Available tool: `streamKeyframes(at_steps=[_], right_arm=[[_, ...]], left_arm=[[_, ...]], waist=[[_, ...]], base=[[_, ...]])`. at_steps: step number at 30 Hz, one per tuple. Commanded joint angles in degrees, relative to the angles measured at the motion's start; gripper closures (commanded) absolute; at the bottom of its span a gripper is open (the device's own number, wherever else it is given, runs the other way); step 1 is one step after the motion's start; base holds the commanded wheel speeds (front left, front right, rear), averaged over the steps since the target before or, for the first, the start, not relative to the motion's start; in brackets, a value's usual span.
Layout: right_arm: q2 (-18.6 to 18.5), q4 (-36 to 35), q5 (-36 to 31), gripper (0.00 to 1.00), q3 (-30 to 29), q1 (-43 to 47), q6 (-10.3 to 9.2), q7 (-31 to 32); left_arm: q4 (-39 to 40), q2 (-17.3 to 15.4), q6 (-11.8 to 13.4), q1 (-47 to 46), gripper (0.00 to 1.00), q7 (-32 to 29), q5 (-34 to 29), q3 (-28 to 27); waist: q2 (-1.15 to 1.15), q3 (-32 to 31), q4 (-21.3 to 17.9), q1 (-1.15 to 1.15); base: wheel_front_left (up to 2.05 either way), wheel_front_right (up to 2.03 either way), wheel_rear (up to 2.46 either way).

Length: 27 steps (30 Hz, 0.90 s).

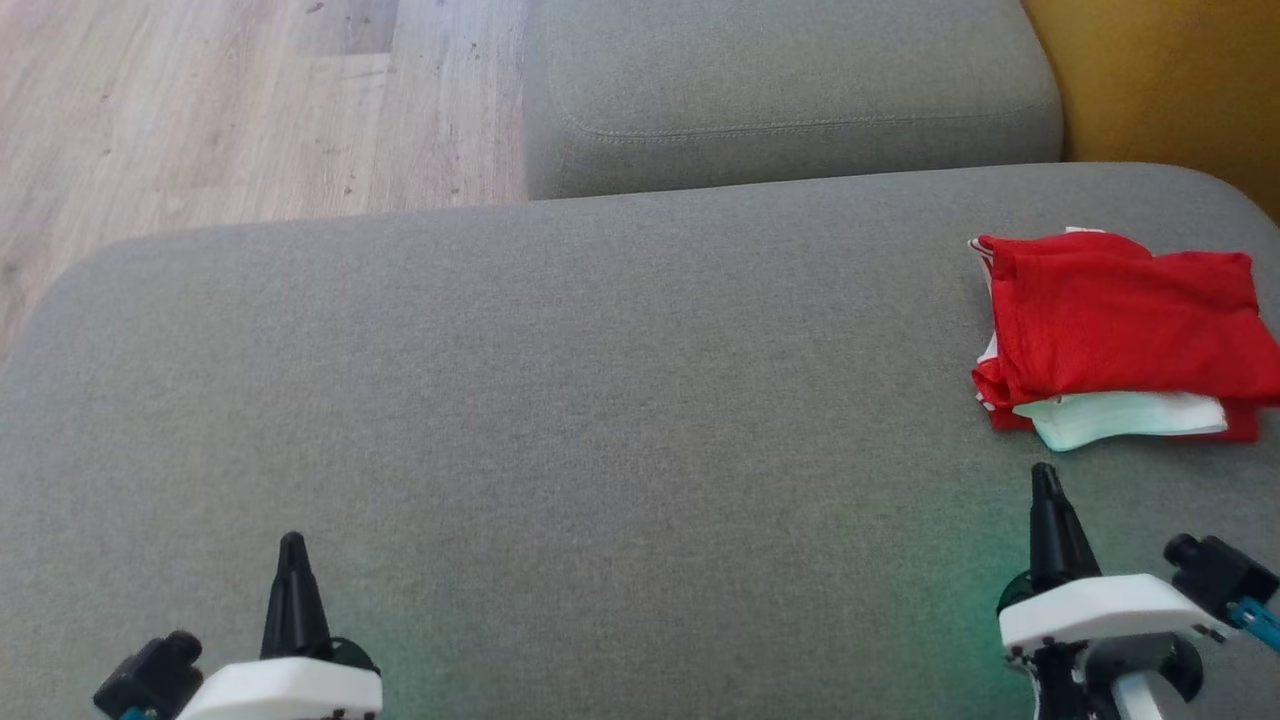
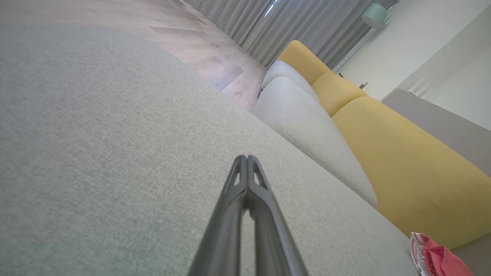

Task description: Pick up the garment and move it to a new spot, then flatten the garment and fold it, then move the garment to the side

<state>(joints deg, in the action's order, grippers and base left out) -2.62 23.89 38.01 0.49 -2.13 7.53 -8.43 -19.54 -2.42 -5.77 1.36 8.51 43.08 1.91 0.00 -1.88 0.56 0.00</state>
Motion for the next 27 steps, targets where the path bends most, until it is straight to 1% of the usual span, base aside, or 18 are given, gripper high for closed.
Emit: streamKeyframes(at_steps=[1,27], right_arm=[[-0.1,-2.3,1.4,1.0,-0.1,-3.3,-0.01,0.4],[-0.2,-4.4,16.3,1.0,-2.1,-3.5,-0.02,4.5]], left_arm=[[2.1,-0.1,-0.3,-3.0,1.0,-0.4,1.2,-1.1],[3.0,-0.2,-0.7,-4.3,1.0,-4.5,14.7,-3.2]], waist=[[0.0,0.0,0.0,0.0],[0.0,0.6,-0.2,0.0]], base=[[0.0,0.0,0.0],[0.0,0.0,0.0]])
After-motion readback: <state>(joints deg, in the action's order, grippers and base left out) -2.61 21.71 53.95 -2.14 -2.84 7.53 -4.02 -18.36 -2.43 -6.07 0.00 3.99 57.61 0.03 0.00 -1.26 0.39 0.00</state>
